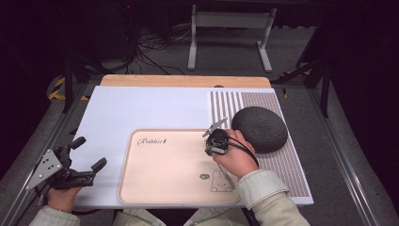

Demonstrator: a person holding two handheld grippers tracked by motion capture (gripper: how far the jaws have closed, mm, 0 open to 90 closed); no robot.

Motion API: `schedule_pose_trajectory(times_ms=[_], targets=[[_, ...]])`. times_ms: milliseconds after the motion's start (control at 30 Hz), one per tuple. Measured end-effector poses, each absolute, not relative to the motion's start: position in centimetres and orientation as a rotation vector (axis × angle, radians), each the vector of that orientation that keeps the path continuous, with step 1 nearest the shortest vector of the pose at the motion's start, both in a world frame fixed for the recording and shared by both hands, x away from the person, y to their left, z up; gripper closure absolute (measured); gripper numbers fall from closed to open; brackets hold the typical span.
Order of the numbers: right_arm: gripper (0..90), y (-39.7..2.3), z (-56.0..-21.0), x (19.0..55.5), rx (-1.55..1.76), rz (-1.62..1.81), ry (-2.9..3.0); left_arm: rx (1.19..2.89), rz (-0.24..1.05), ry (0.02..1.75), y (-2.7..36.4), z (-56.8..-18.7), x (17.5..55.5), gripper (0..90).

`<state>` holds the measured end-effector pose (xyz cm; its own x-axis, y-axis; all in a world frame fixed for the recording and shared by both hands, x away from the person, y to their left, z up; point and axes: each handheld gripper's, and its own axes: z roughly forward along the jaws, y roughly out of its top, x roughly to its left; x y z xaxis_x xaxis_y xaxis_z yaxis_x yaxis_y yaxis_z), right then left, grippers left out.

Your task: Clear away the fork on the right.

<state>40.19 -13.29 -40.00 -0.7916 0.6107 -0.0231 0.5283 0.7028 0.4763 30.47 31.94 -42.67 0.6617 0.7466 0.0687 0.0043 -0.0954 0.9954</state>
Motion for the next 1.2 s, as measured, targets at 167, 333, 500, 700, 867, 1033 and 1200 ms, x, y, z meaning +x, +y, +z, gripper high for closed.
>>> schedule_pose_trajectory(times_ms=[167,333,500,700,867,1033,1200], targets=[[90.0,-13.2,-41.0,40.6,0.862,0.689,2.733,1.558,0.697,0.639,31.9,-42.7,30.5,1.3],[90.0,-13.3,-41.9,41.0,0.812,0.685,2.737,1.559,0.697,0.639,32.0,-42.7,30.5,1.3],[90.0,-13.5,-42.4,41.3,0.795,0.692,2.731,1.559,0.698,0.637,32.0,-42.7,30.5,1.3],[90.0,-13.6,-42.8,41.4,0.786,0.691,2.728,1.559,0.698,0.638,32.0,-42.7,30.5,1.3],[90.0,-13.4,-43.1,41.5,0.791,0.684,2.735,1.559,0.698,0.637,32.0,-42.7,30.5,1.3],[90.0,-13.3,-43.0,41.6,0.797,0.670,2.727,1.559,0.699,0.636,32.0,-42.7,30.5,1.3],[90.0,-13.4,-43.1,41.8,0.821,0.670,2.713,1.560,0.700,0.635,32.0,-42.7,30.5,1.3]])
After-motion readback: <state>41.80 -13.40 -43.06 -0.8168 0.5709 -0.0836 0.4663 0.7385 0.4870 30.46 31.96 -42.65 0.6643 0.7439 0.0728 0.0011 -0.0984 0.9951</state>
